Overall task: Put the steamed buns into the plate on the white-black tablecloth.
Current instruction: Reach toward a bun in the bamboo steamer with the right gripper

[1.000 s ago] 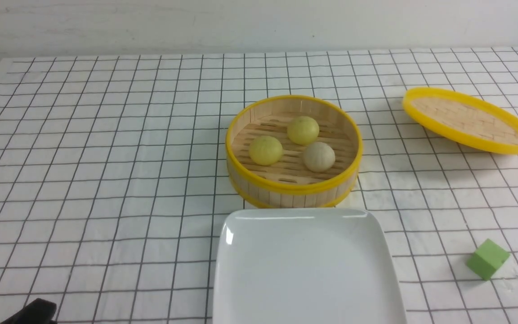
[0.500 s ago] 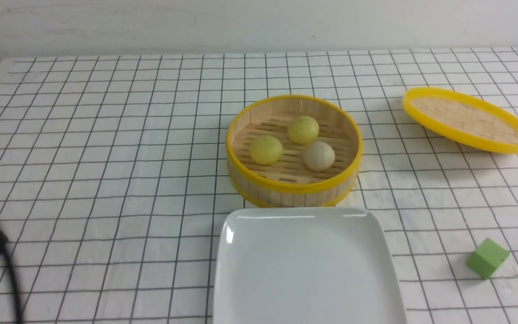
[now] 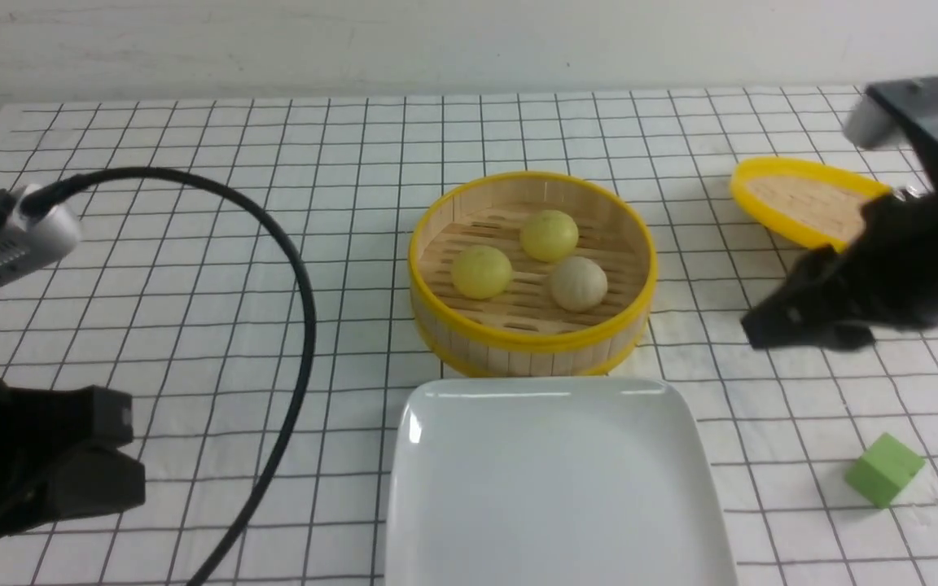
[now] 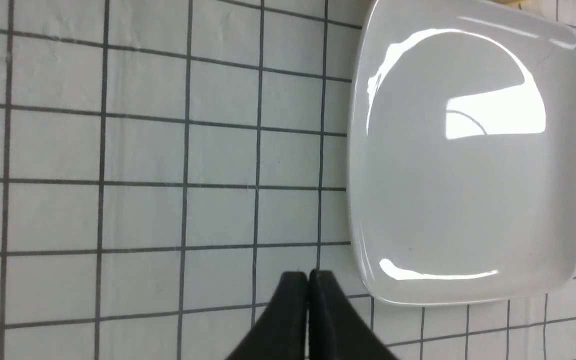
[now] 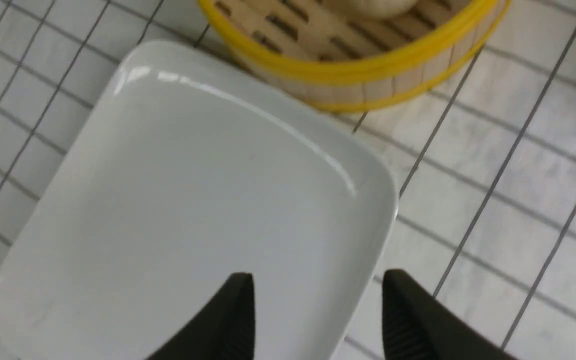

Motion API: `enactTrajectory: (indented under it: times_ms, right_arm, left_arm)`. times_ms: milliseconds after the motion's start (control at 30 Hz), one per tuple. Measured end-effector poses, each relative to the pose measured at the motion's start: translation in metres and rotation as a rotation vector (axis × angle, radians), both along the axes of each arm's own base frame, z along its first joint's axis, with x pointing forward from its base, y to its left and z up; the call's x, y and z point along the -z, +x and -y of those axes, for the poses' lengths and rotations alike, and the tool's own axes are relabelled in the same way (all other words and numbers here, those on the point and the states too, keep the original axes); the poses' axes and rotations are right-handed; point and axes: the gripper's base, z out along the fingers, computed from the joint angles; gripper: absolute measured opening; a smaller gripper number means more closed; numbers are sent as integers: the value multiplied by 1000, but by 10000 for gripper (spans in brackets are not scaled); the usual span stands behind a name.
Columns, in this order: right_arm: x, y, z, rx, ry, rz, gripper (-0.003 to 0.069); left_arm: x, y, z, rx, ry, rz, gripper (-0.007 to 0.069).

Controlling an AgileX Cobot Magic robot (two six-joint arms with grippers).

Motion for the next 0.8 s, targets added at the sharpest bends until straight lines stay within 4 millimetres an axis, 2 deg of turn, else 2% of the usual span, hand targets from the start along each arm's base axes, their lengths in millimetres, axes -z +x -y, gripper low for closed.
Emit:
enactTrajectory:
  times_ms: [67,100,133,200,233,267,300,333,367,467,567,700,800]
  right_arm:
    - [0,29,-13,9,-51,19,408]
    - [0,31,-15,9,-53,18,414]
    - [3,48,-26,2,-81,23,426]
    - [9,67,-42,-18,-111,22,434]
    - [13,85,-57,-40,-128,27,437]
    - [19,89,-60,-45,-139,16,437]
    - [29,103,-74,-62,-152,11,437]
    - [28,109,-78,-65,-151,21,437]
    - [46,127,-91,-68,-166,7,439]
    - [71,163,-108,-29,-194,8,440]
    - [87,186,-115,6,-229,5,440]
    - [98,203,-119,17,-269,23,440]
    - [109,208,-122,18,-270,18,424]
  left_arm:
    - [0,0,0,0,-2,1,63]
    - [-1,0,0,0,-2,2,65]
    - [-1,0,0,-2,-3,6,80]
    - [-1,1,0,-4,-3,11,89]
    - [-1,1,0,-5,-3,13,93]
    - [-1,1,0,-5,-3,13,93]
    - [-1,1,0,-5,-3,14,97]
    - [-1,1,0,-5,-3,14,98]
    - [-1,1,0,-6,-3,15,103]
    - [-1,1,0,-6,-3,16,108]
    - [-1,1,0,-7,-3,17,111]
    - [-1,1,0,-7,-3,17,120]
    - [-1,1,0,-7,-3,17,125]
